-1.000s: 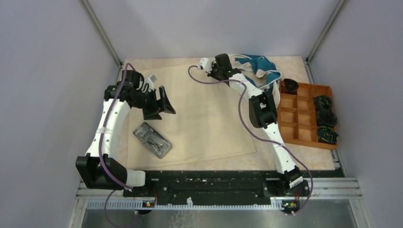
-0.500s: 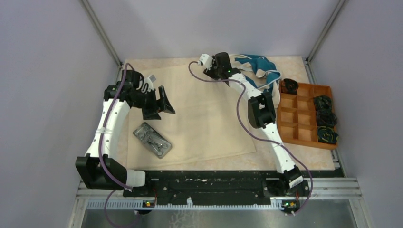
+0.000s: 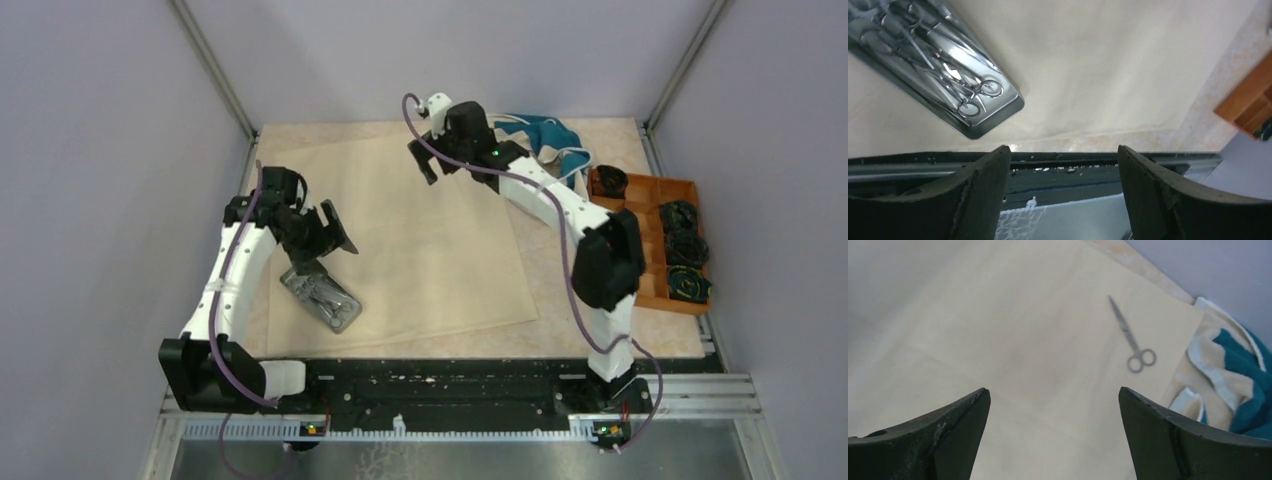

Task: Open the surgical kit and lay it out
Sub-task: Place the medical item in the surgical kit, then pick up the medical item from the container.

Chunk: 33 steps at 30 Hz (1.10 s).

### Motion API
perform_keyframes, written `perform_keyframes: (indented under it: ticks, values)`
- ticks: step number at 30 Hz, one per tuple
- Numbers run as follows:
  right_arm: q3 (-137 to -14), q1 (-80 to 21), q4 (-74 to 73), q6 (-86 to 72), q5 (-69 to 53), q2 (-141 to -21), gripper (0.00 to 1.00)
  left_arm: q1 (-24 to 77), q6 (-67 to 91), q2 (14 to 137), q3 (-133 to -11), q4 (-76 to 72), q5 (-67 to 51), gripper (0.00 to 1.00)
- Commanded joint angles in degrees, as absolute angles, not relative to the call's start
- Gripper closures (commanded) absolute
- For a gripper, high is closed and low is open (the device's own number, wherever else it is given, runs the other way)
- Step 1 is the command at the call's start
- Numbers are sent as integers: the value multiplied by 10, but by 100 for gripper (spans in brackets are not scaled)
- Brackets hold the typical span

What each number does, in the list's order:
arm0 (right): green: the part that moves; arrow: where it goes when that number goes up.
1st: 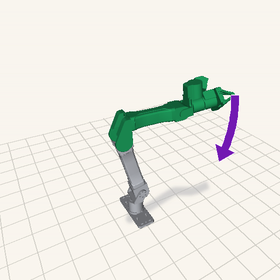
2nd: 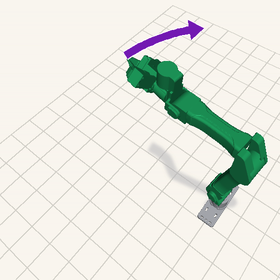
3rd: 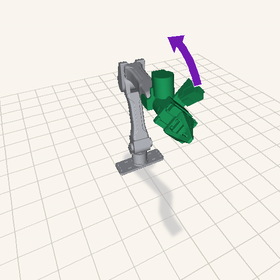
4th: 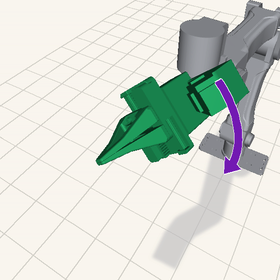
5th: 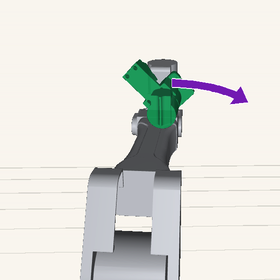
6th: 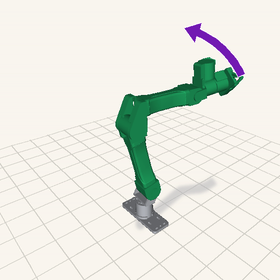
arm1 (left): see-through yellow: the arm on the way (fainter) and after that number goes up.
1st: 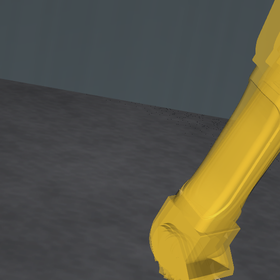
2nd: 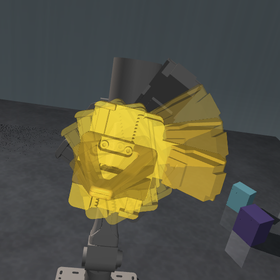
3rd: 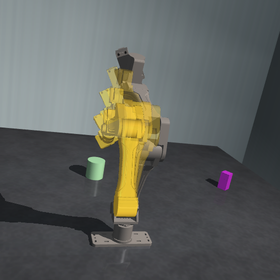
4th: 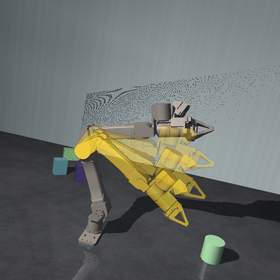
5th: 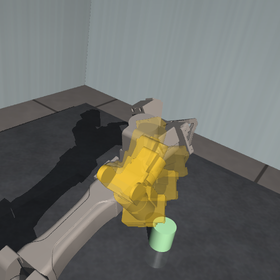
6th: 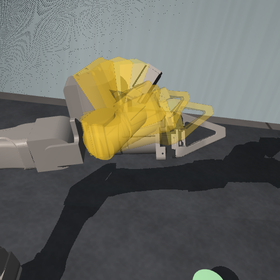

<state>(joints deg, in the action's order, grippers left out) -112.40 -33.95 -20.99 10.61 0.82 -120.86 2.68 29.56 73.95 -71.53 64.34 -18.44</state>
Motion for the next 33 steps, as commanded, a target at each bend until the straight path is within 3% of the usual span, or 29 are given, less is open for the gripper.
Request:
perform_keyframes:
  ticks: [1, 6, 11, 21, 33]
  values:
    - [-944, -382, -208, 9, -4, -1026, 1, 24, 410, 693, -663, 649, -90, 17]
    - [-809, -384, -250, -93, -3, -855, 1, 24, 509, 667, -597, 654, -36, 31]
    - [-752, -373, -304, -89, -13, -776, 1, 22, 543, 673, -556, 602, 52, 33]
    - [-699, -350, -326, -100, -14, -752, 1, 4, 626, 781, -552, 598, 43, 51]
    - [-699, -335, -339, -63, -3, -737, 1, -88, 605, 773, -447, 455, 22, 54]
